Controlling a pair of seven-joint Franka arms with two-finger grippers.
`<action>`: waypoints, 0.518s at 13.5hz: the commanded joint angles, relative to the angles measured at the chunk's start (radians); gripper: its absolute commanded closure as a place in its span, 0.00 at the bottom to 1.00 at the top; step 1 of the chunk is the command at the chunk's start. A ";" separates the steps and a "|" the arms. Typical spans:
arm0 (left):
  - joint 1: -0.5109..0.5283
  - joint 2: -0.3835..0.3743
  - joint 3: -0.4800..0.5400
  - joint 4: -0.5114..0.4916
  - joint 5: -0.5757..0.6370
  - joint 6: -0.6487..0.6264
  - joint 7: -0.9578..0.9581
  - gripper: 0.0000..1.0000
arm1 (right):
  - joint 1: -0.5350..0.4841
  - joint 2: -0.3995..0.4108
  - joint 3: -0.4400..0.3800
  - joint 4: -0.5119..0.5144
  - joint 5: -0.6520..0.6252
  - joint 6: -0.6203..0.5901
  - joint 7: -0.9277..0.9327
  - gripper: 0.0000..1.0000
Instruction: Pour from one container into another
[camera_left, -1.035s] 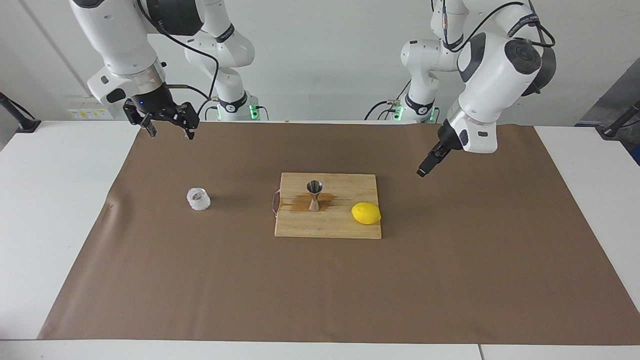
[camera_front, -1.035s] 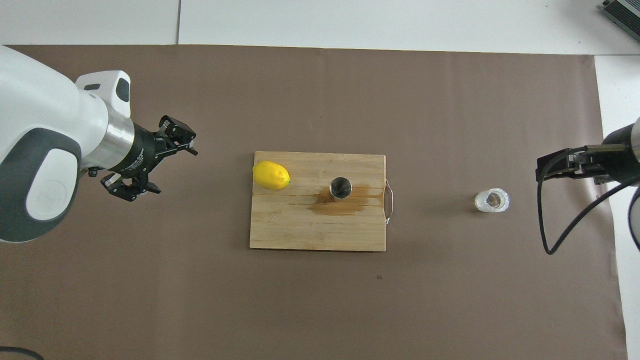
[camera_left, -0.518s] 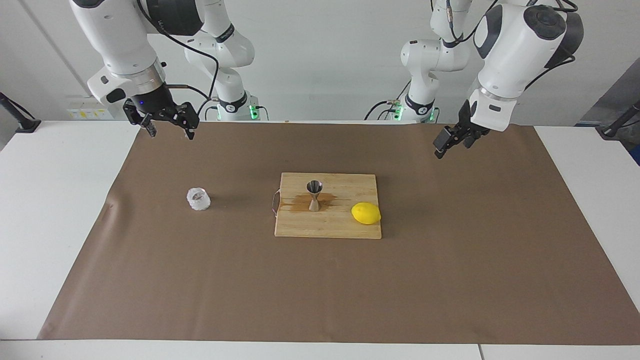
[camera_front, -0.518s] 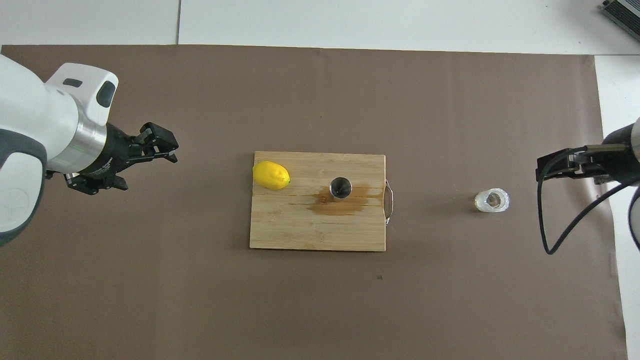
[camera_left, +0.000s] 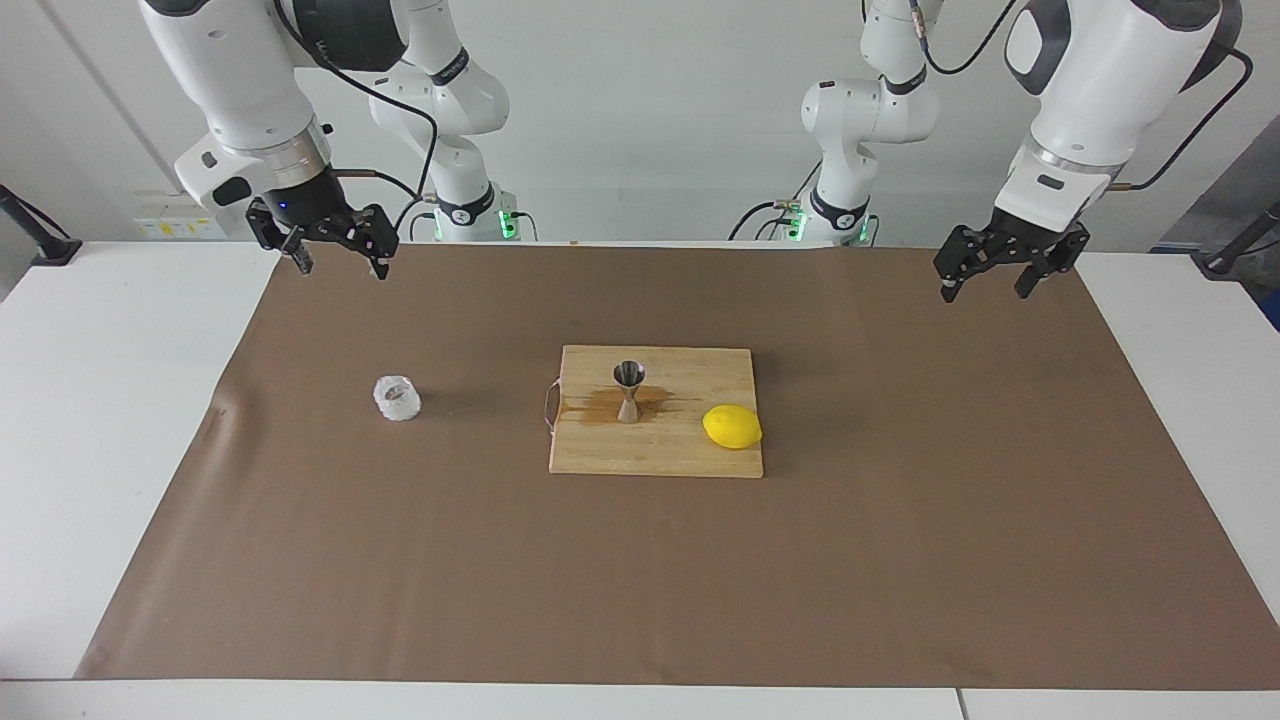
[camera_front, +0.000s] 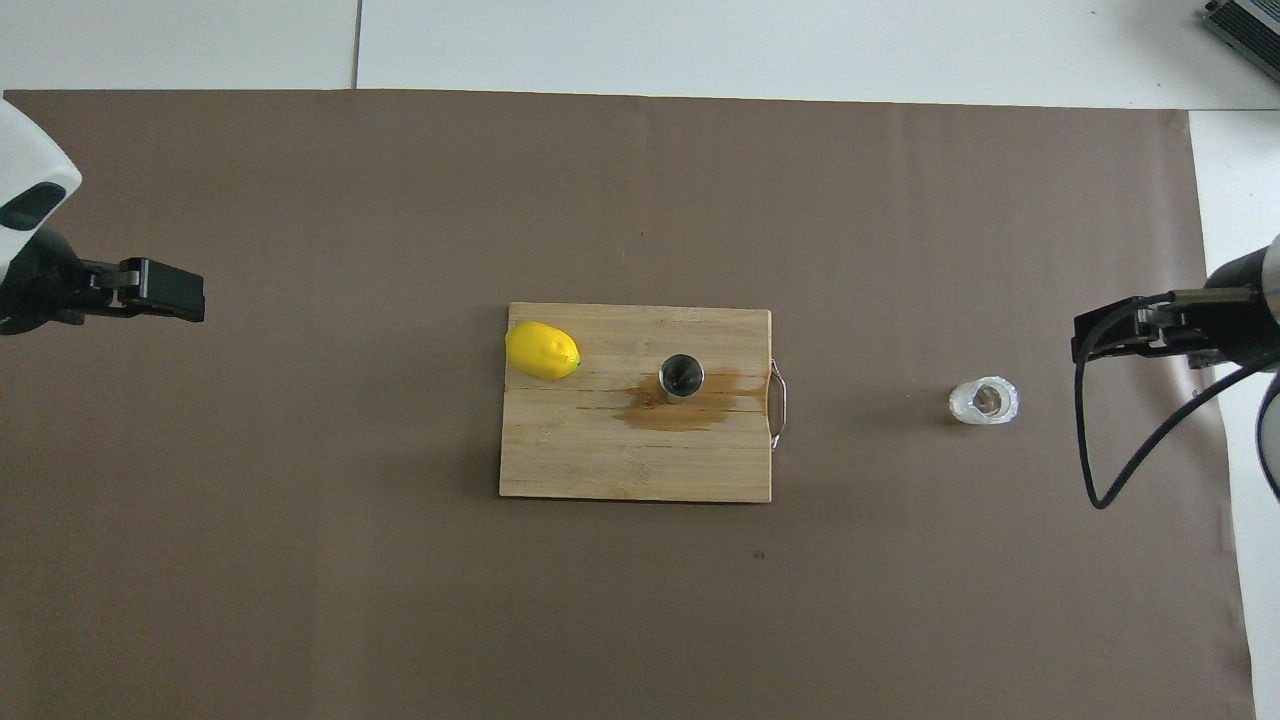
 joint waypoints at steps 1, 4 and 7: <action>0.017 0.001 0.026 0.030 0.011 -0.048 0.120 0.00 | -0.011 -0.024 0.005 -0.023 0.008 -0.006 -0.019 0.00; 0.066 -0.008 0.016 0.030 -0.029 -0.039 0.159 0.00 | -0.011 -0.024 0.003 -0.023 0.008 -0.006 -0.019 0.00; 0.058 -0.013 0.012 0.037 -0.029 -0.046 0.153 0.00 | -0.011 -0.024 0.003 -0.025 0.008 -0.006 -0.019 0.00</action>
